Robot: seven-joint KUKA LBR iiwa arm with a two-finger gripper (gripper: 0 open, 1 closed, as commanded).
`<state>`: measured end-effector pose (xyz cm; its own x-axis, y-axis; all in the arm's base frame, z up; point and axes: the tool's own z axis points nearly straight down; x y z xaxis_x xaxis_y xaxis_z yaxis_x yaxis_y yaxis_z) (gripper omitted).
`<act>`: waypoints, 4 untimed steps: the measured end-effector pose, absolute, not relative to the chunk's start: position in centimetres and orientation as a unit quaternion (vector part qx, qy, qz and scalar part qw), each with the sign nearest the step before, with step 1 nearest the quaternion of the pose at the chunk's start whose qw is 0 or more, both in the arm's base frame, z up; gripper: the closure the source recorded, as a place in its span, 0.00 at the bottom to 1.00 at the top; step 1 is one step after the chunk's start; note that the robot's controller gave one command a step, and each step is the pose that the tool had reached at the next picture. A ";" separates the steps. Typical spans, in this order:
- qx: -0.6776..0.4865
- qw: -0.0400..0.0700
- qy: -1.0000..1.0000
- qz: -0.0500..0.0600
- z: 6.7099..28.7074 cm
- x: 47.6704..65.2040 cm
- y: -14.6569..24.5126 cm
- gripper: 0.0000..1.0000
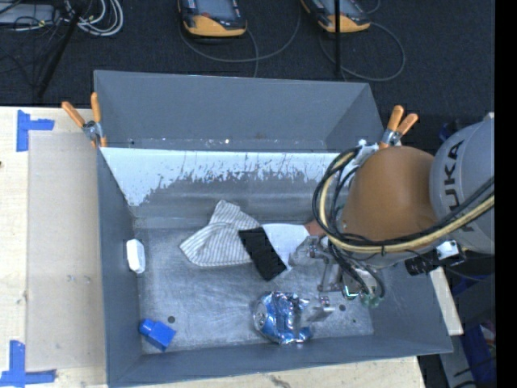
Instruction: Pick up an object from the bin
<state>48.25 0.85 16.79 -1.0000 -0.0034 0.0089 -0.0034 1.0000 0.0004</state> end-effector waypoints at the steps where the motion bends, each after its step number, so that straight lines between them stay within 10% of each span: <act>1: 0.002 0.001 -1.000 0.000 17.1 48.4 0.8 0.00; 3: 0.013 0.004 -1.000 0.000 14.6 47.9 -0.3 0.00; 4: -0.032 -0.001 -0.999 0.000 7.7 48.8 0.8 1.00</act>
Offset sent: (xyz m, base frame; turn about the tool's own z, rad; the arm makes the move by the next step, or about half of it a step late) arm -0.0041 -0.0128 -0.0979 -0.1231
